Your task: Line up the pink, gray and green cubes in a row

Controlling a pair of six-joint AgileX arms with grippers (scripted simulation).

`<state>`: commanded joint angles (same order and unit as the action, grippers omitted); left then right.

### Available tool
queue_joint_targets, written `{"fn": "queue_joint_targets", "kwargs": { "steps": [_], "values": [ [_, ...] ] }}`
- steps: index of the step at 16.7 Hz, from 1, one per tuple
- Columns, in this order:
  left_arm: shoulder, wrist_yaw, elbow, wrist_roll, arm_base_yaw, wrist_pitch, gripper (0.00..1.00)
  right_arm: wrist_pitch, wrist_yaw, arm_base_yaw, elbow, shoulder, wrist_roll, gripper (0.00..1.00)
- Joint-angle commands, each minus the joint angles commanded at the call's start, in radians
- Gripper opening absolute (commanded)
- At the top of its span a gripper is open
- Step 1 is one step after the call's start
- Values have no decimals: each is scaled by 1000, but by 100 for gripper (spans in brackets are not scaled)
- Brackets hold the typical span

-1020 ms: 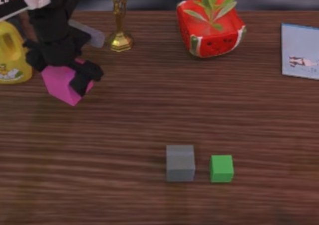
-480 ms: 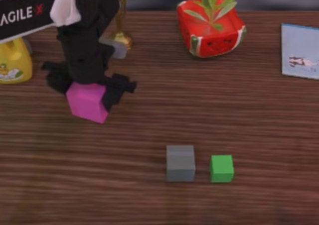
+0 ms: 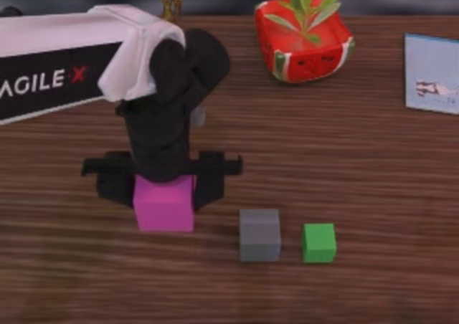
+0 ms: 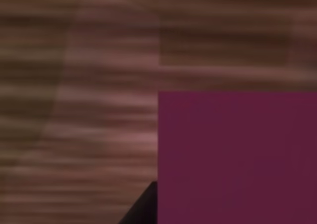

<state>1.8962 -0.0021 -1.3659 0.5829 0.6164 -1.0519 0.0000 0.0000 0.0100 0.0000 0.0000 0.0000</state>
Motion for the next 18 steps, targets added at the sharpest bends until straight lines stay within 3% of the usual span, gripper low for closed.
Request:
{"fn": "queue_joint_targets", "kwargs": {
  "steps": [9, 15, 18],
  "values": [
    [-26, -2, 44, 51, 23, 29, 0, 0, 0, 0, 0, 0, 0, 100],
    [58, -1, 164, 47, 23, 245, 0, 0, 0, 0, 0, 0, 0, 100],
    [74, -2, 185, 48, 23, 275, 0, 0, 0, 0, 0, 0, 0, 100]
  ]
}}
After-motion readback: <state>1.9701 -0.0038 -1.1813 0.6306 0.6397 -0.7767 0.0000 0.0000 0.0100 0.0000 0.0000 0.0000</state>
